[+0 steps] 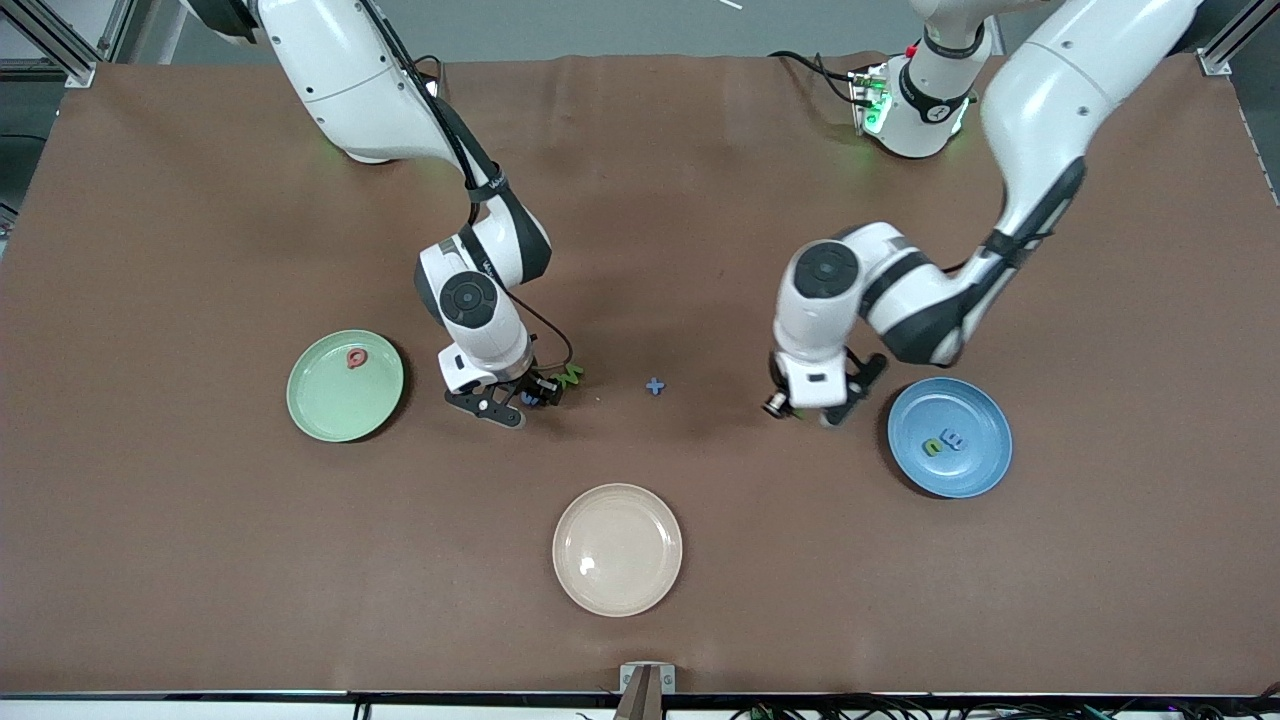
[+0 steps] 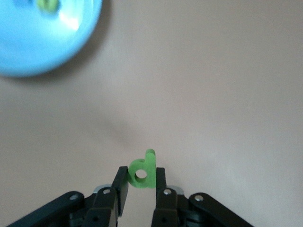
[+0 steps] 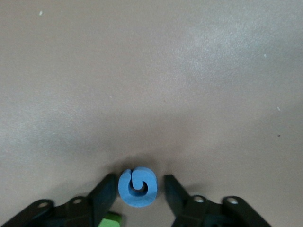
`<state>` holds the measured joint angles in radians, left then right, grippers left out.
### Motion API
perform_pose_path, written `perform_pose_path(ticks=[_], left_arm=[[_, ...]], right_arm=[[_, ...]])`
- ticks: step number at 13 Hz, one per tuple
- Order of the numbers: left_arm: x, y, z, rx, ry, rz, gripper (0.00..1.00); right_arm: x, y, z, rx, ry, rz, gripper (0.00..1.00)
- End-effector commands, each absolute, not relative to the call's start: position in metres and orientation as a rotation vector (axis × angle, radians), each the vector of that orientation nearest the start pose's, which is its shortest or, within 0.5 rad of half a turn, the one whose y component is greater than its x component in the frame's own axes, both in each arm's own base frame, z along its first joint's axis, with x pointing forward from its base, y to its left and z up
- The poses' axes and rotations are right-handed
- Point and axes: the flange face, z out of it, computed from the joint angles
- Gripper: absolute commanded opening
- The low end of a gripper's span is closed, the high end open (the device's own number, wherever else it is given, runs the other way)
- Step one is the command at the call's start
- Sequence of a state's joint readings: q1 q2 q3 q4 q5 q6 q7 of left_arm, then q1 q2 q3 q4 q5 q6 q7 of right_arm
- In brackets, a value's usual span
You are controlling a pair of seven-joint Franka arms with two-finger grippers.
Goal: Sort upper and lower case letters into plates
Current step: 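Carry the d to the blue plate while the right gripper carries G to green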
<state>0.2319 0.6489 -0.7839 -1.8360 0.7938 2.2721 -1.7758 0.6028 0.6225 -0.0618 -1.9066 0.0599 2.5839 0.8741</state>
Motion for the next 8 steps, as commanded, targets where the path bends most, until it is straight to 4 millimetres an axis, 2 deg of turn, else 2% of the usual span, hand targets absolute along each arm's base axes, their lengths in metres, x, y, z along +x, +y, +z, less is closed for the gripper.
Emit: perform_pose_path(ticks=[1,2,3,4,6,7,8], left_arm=[[0.601,-0.235,0.269,-2.864,-1.133,-0.291,0.01],[0.610,-0.206,0.267,-2.860,-1.112,-0.282,0.01],[0.616,-0.180,0.264,-2.851,-1.098,-0.264,0.02],[0.623,-0.152,0.262,-2.848,-1.080,-0.251,0.03],[0.630,-0.107,0.256,-2.842,-1.065,-0.221,0.06],[0.630,-0.084,0.251,-2.841,-1.044,-0.200,0.12],[0.630,-0.062,0.244,-2.835,-1.050,-0.174,0.29]], right_arm=[[0.550,0.309,0.173,-3.063,0.562,-0.065,0.04],[0.553,0.305,0.178,-3.061,0.552,-0.072,0.00],[0.558,0.293,0.182,-3.075,0.545,-0.050,0.00],[0.566,0.279,0.199,-3.082,0.525,-0.034,0.00],[0.577,0.238,0.236,-3.120,0.449,0.062,0.00],[0.580,0.215,0.254,-3.132,0.403,0.108,0.00],[0.581,0.195,0.267,-3.137,0.366,0.135,0.00]])
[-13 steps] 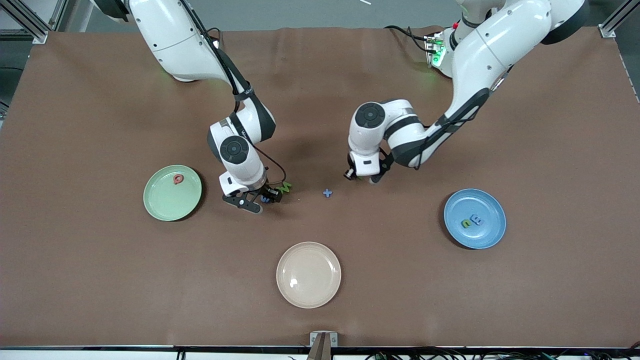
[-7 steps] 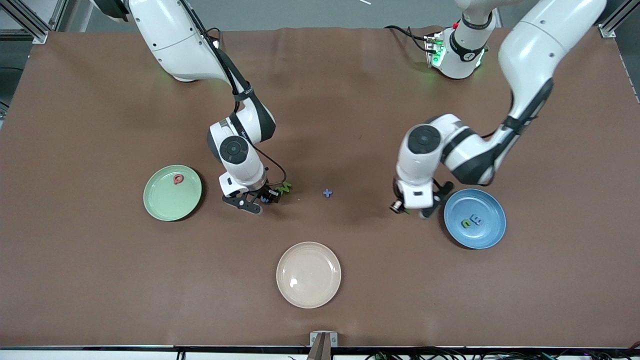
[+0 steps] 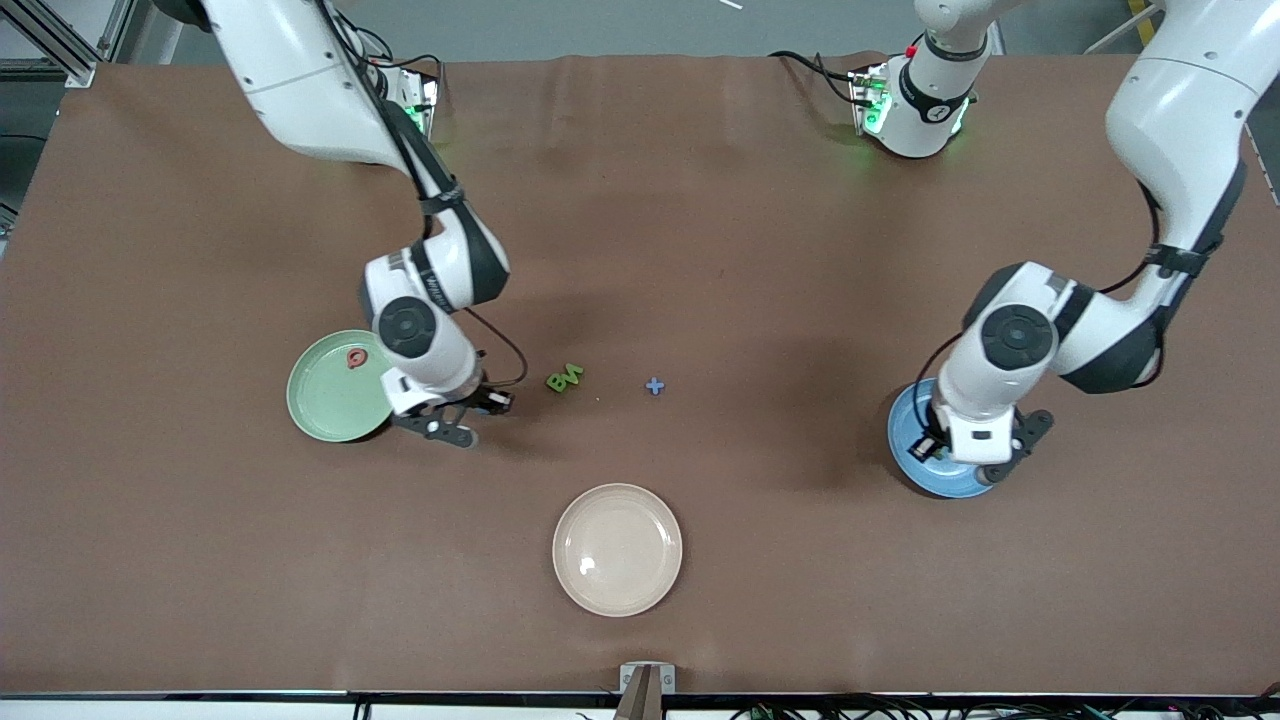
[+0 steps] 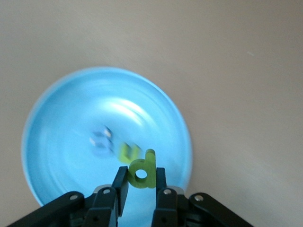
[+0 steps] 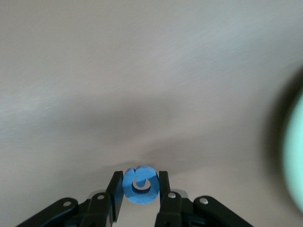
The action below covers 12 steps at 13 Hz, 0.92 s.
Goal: Sort upper and lower case letters into plates
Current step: 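Release d and grasp the blue x while the right gripper releases G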
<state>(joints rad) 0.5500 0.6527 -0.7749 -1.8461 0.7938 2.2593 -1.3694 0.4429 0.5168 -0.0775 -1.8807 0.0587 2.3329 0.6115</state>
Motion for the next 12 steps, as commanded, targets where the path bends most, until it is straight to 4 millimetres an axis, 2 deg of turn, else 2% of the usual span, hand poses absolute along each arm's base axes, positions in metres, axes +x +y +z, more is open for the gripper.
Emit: perform_pose_path(ticks=[1,2,3,4,5,7,8,9,10,12], left_arm=[[0.630,-0.049,0.241,-2.831,-1.057,-0.162,0.60],[0.628,-0.044,0.238,-2.826,-1.067,-0.151,0.87],[0.628,-0.045,0.239,-2.821,-1.081,-0.153,0.98],[0.627,-0.052,0.242,-2.823,-1.085,-0.158,0.99],[0.626,-0.069,0.248,-2.849,-1.069,-0.157,0.99],[0.617,-0.124,0.263,-2.888,-1.012,-0.136,0.99],[0.609,-0.158,0.263,-2.903,-0.987,-0.137,0.99],[0.596,-0.201,0.261,-2.919,-0.957,-0.136,0.98],[0.579,-0.251,0.252,-2.943,-0.927,-0.113,0.86],[0.565,-0.317,0.254,-3.007,-0.854,-0.118,0.77]], right_arm=[[0.577,0.178,0.272,-3.142,0.331,0.167,0.00],[0.570,0.159,0.275,-3.141,0.298,0.181,0.00],[0.564,0.141,0.277,-3.140,0.268,0.194,0.00],[0.555,0.123,0.274,-3.138,0.245,0.213,0.00],[0.548,0.113,0.271,-3.138,0.231,0.228,0.00],[0.534,0.097,0.255,-3.136,0.242,0.228,0.00],[0.528,0.091,0.246,-3.135,0.230,0.202,0.00],[0.525,0.085,0.238,-3.134,0.217,0.182,0.00],[0.525,0.070,0.233,-3.131,0.215,0.163,0.00],[0.523,0.064,0.224,-3.130,0.203,0.117,0.00]])
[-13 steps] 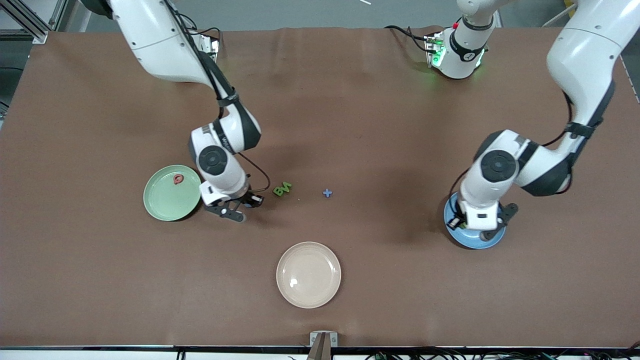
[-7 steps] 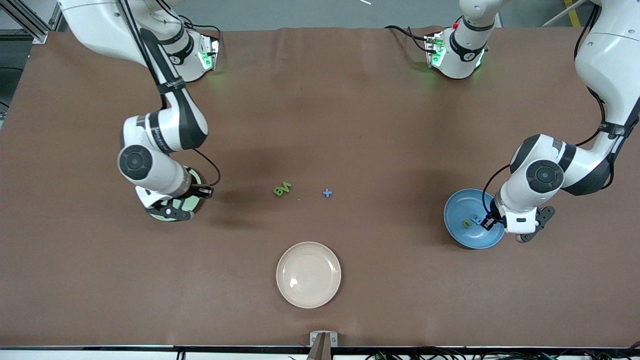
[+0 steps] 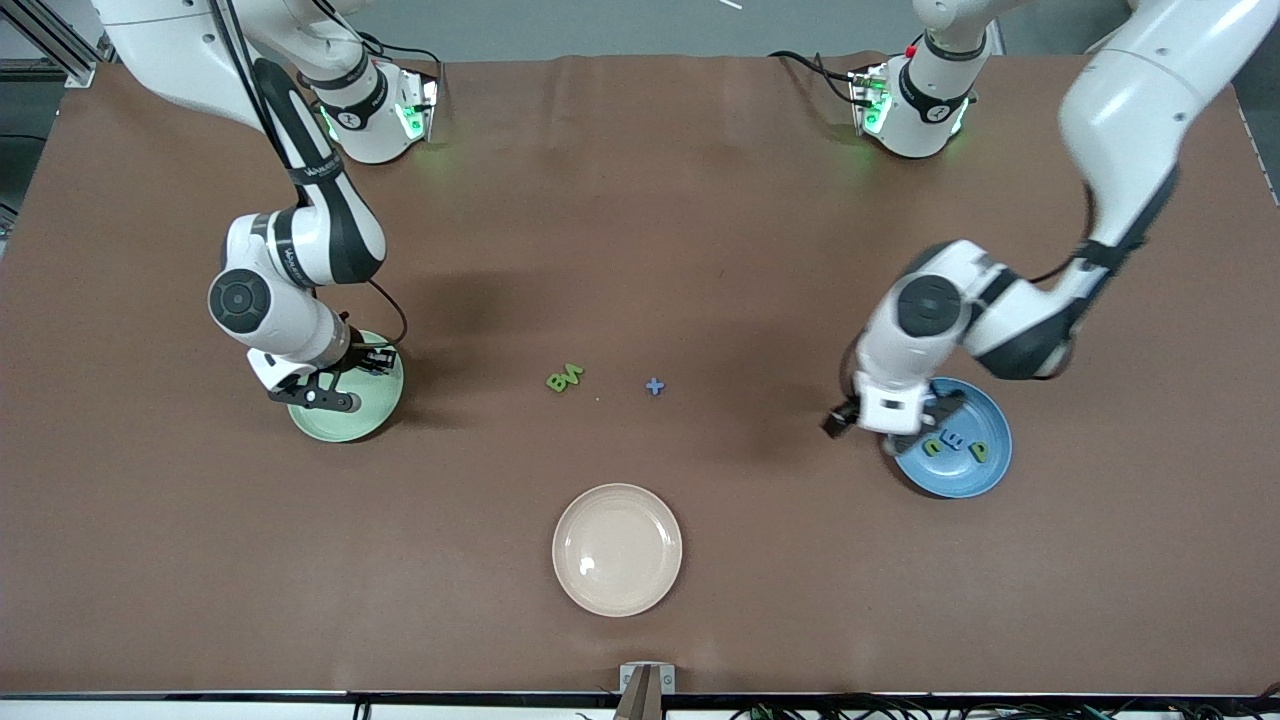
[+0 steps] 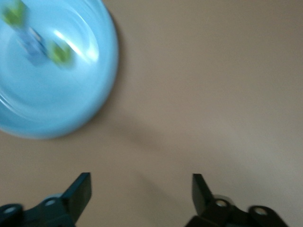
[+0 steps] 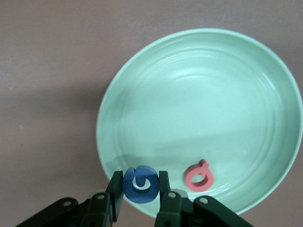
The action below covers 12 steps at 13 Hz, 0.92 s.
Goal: Sort upper and lower case letters into plates
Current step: 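Release d and grasp the blue x while the right gripper releases G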
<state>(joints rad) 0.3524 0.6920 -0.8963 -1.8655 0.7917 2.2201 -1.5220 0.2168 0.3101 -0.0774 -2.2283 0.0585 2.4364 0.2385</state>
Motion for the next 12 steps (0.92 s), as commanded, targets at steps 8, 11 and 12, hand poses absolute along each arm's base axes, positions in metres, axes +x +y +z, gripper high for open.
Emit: perform_pose_path(ticks=[8,11,12], left_arm=[[0.524,-0.480,0.203,-2.948,-1.046,-0.043,0.70],[0.510,-0.494,0.189,-2.904,-1.098,-0.055,0.69],[0.512,-0.497,0.191,-2.900,-1.133,-0.058,0.67]], right_arm=[[0.519,0.063,0.191,-3.136,0.209,0.110,0.12],[0.522,0.063,0.196,-3.135,0.206,0.110,1.00],[0.524,0.064,0.202,-3.134,0.206,0.103,1.00]])
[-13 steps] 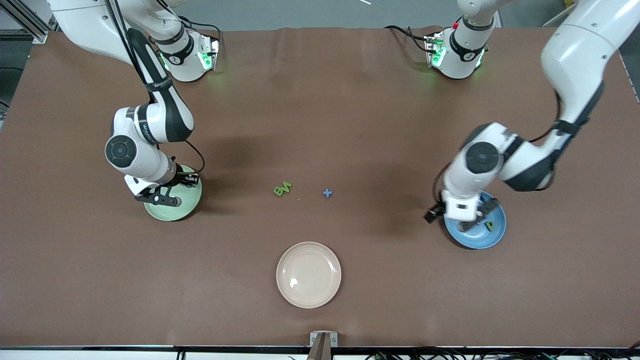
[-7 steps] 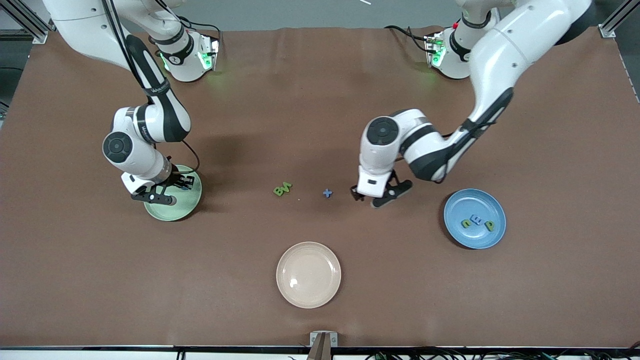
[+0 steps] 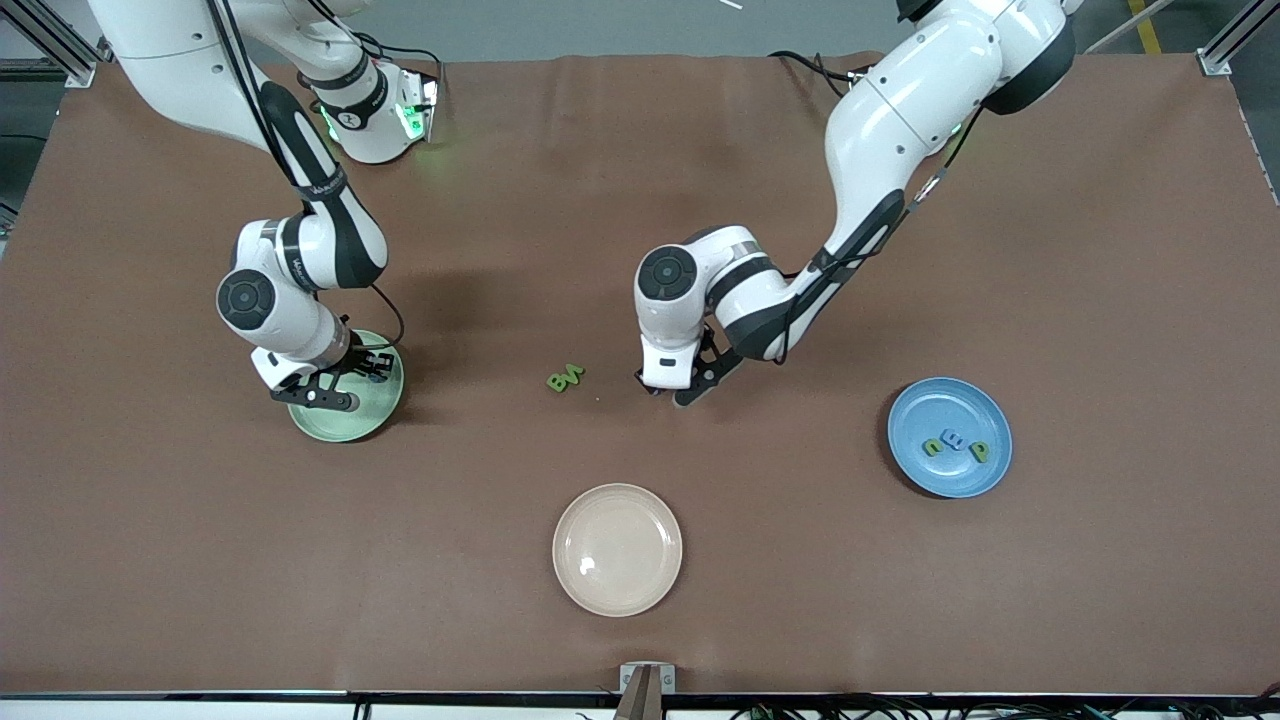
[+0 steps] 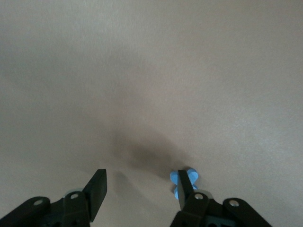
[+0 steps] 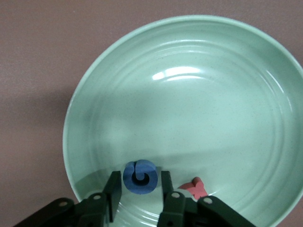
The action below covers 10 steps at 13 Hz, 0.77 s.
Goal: Sort upper and lower case letters into plates
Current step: 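Release d and grasp the blue x while the right gripper releases G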
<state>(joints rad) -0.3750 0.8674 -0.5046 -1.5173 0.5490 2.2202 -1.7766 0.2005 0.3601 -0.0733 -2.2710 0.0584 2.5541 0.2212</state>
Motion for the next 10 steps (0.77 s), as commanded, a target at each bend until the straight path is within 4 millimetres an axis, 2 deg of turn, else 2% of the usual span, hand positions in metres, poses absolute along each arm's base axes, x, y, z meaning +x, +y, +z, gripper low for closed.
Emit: perform_pose_path(ticks=[1,3,6,7,9,10], left_arm=[[0.512,-0.502,0.191,-2.897,-1.158,-0.059,0.67],[0.514,-0.505,0.190,-2.889,-1.203,-0.056,0.66],[0.516,-0.513,0.187,-2.885,-1.285,-0.053,0.56],[0.516,-0.517,0.184,-2.880,-1.307,-0.048,0.56],[0.517,-0.523,0.185,-2.877,-1.339,-0.049,0.55],[0.516,-0.523,0.182,-2.872,-1.337,-0.047,0.55]], right_arm=[[0.531,0.069,0.212,-3.132,0.207,0.121,1.00],[0.552,0.089,0.246,-3.120,0.264,0.192,1.00],[0.559,0.163,0.264,-3.102,0.412,0.127,1.00],[0.558,0.188,0.261,-3.084,0.451,0.107,1.00],[0.554,0.226,0.232,-3.052,0.526,0.042,1.00],[0.555,0.238,0.218,-3.045,0.553,0.021,1.00]])
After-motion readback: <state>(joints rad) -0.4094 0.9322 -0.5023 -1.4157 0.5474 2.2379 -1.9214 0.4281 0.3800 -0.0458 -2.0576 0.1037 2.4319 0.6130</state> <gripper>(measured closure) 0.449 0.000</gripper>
